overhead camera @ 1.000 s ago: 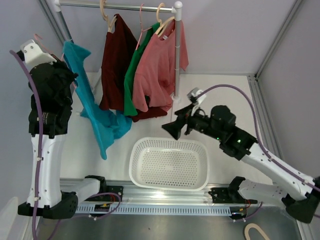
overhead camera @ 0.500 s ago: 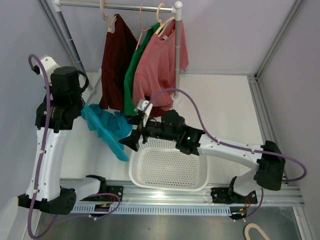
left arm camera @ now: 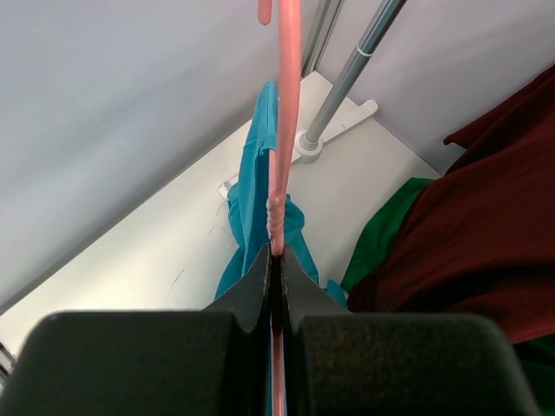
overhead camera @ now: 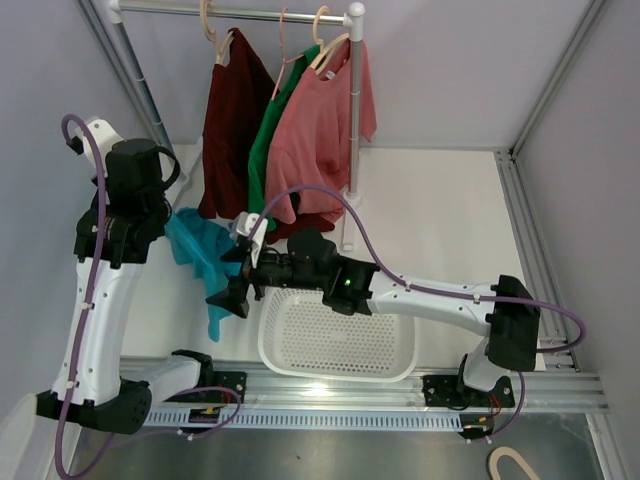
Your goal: Remove the t-shirt from the hanger
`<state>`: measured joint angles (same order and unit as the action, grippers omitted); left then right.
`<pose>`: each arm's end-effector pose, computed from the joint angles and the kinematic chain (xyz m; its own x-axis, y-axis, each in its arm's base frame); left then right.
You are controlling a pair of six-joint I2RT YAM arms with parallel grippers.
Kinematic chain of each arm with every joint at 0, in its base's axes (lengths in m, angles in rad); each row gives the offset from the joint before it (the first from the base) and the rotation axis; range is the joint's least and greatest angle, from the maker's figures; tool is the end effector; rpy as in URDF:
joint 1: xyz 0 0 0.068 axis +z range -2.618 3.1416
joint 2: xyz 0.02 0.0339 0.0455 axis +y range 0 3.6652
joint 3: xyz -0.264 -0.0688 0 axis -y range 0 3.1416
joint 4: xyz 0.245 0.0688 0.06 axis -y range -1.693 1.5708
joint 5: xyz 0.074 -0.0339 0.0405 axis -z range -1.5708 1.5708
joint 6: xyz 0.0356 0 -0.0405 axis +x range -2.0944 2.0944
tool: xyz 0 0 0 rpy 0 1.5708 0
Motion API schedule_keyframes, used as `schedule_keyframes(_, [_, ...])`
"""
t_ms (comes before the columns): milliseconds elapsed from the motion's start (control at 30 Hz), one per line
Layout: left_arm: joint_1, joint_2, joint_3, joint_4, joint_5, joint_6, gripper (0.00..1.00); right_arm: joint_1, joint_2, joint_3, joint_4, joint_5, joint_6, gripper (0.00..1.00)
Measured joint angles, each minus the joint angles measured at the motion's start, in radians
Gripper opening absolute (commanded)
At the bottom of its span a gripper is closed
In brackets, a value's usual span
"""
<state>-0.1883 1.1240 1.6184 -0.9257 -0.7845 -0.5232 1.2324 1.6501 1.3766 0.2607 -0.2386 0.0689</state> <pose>0.1847 -0.0096 0.4792 -0.1069 -0.3396 -0.9345 -0.6365 0.7454 -0.1981 0.1254 0.3816 0.3669 -0.0727 -0.0052 -0.9973 -0.9924 0.1002 0.0719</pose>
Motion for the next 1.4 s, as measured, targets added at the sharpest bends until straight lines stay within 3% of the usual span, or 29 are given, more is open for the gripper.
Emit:
schedule_keyframes(333, [0.0, 0.001, -0.003, 0.026, 0.009, 0.005, 0.01, 0.031, 0.011, 0.0, -0.028, 0.077, -0.002, 0.98])
schedule_keyframes(433, [0.0, 0.0, -0.003, 0.026, 0.01, 0.007, 0.01, 0.03, 0.054, 0.018, -0.03, 0.116, -0.002, 0.85])
schedule_keyframes(500, [0.0, -0.002, -0.003, 0.026, 0.011, 0.008, 0.01, 0.029, 0.095, 0.048, -0.043, 0.136, -0.006, 0.52])
schedule_keyframes(567, [0.0, -0.007, -0.003, 0.027, 0.014, 0.008, 0.01, 0.029, 0.131, 0.077, -0.053, 0.155, -0.011, 0.0])
schedule_keyframes(767, [0.0, -0.026, -0.003, 0.042, 0.008, 0.032, 0.01, 0.031, 0.13, 0.05, -0.084, 0.201, 0.01, 0.0])
schedule_keyframes(1133, [0.003, 0.121, 0.1, 0.049, 0.006, 0.054, 0.01, 0.184, -0.255, -0.321, -0.078, 0.346, 0.106, 0.0])
schedule_keyframes(1267, [0.003, 0.155, 0.166, -0.002, 0.054, 0.055, 0.01, 0.184, -0.214, -0.377, -0.034, 0.37, 0.159, 0.0])
schedule_keyframes(1400, [0.003, 0.135, 0.23, -0.089, 0.213, 0.041, 0.01, 0.142, -0.075, -0.297, -0.056, 0.351, 0.165, 0.0])
